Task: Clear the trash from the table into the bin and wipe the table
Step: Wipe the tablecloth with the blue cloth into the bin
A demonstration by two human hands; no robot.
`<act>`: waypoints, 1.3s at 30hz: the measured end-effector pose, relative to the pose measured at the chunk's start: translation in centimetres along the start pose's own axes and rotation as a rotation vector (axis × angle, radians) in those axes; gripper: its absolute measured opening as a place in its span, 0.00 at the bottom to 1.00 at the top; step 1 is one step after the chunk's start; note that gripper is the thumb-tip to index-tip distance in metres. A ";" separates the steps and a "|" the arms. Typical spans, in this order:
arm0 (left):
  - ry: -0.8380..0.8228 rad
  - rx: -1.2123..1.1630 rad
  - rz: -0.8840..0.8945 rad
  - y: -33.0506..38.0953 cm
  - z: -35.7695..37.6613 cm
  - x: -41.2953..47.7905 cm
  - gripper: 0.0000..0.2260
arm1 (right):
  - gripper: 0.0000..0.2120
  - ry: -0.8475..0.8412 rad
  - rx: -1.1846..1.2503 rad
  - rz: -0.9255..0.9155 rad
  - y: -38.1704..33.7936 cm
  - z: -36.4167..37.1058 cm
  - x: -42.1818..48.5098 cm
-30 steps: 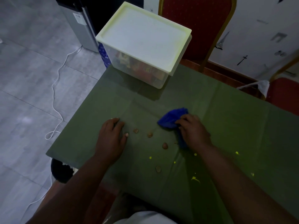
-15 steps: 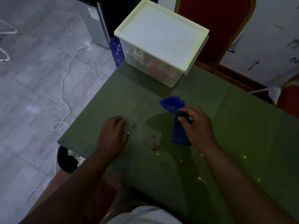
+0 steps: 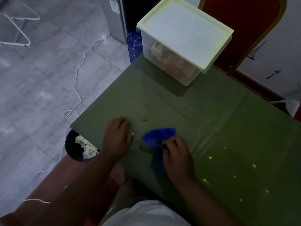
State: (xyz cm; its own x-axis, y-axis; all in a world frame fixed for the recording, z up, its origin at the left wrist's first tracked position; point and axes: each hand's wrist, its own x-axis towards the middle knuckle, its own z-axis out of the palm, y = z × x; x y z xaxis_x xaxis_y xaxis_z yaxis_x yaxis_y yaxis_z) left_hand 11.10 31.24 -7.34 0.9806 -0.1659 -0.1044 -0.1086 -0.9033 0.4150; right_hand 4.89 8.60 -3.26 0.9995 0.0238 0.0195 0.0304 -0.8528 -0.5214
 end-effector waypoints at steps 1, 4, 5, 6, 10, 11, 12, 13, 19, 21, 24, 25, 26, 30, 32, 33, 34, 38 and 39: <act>0.002 -0.001 -0.002 -0.1 0.0 0.0 0.22 | 0.06 0.033 0.027 -0.003 -0.7 0.2 1.4; 0.017 -0.005 -0.002 -0.4 -0.1 -0.2 0.22 | 0.07 0.088 0.168 0.016 -2.0 -0.2 6.0; 0.020 -0.009 -0.007 -0.5 -0.1 -0.1 0.22 | 0.07 0.110 0.219 0.026 -2.0 -0.6 7.4; 0.026 -0.014 -0.012 -0.6 0.0 -0.1 0.21 | 0.07 0.144 0.263 0.043 -1.9 -1.1 8.6; 0.055 -0.017 -0.004 -1.0 0.3 0.1 0.20 | 0.09 0.231 0.390 0.154 0.8 -4.0 11.0; 0.061 -0.018 -0.004 -1.1 0.3 0.2 0.20 | 0.10 0.210 0.418 0.195 1.9 -4.6 11.2; 0.066 -0.021 -0.006 -1.2 0.4 0.2 0.20 | 0.10 0.182 0.420 0.242 3.0 -5.0 11.3; 0.071 -0.024 -0.009 -1.3 0.4 0.3 0.20 | 0.09 0.153 0.391 0.282 4.1 -5.4 11.2; 0.104 -0.021 -0.001 -1.8 0.3 0.5 0.19 | 0.10 -0.034 -0.224 0.201 7.0 -3.3 9.0; 0.111 -0.017 0.006 -2.0 0.1 0.3 0.18 | 0.11 -0.084 -0.264 0.205 5.8 -1.8 8.5; 0.106 -0.002 0.006 -2.4 0.0 0.2 0.18 | 0.11 -0.099 -0.242 0.154 3.2 0.4 8.6; 0.108 0.000 0.002 -2.5 -0.1 0.2 0.18 | 0.10 -0.099 -0.223 0.134 2.3 1.0 8.8; 0.108 0.000 -0.001 -2.6 -0.1 0.1 0.18 | 0.10 -0.099 -0.204 0.118 1.6 1.5 9.0; 0.115 -0.001 -0.004 -2.9 -0.3 0.0 0.18 | 0.09 -0.118 -0.149 0.034 -1.1 3.3 10.0; 0.124 -0.003 -0.021 -3.3 -0.5 -0.1 0.18 | 0.10 -0.144 -0.104 -0.005 -2.4 4.1 10.7; 0.126 -0.005 -0.022 -3.3 -0.5 -0.2 0.18 | 0.10 -0.148 -0.068 -0.011 -2.8 4.1 10.9; 0.126 -0.004 -0.026 -3.4 -0.6 -0.2 0.18 | 0.10 -0.147 -0.025 -0.019 -3.2 4.0 11.2; 0.135 -0.014 -0.033 -3.7 -0.9 -0.4 0.18 | 0.10 -0.075 0.116 -0.052 -4.0 2.0 13.0; 0.140 -0.019 -0.036 -3.8 -0.9 -0.4 0.18 | 0.09 -0.055 0.130 -0.059 -3.9 1.2 13.5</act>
State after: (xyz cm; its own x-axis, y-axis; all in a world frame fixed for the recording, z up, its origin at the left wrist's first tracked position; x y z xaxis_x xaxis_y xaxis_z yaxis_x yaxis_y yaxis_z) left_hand 11.27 35.08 -8.01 0.9971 -0.0757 0.0066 -0.0712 -0.8996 0.4308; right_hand 18.25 12.83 -1.99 0.9946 0.1030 0.0088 0.0857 -0.7744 -0.6268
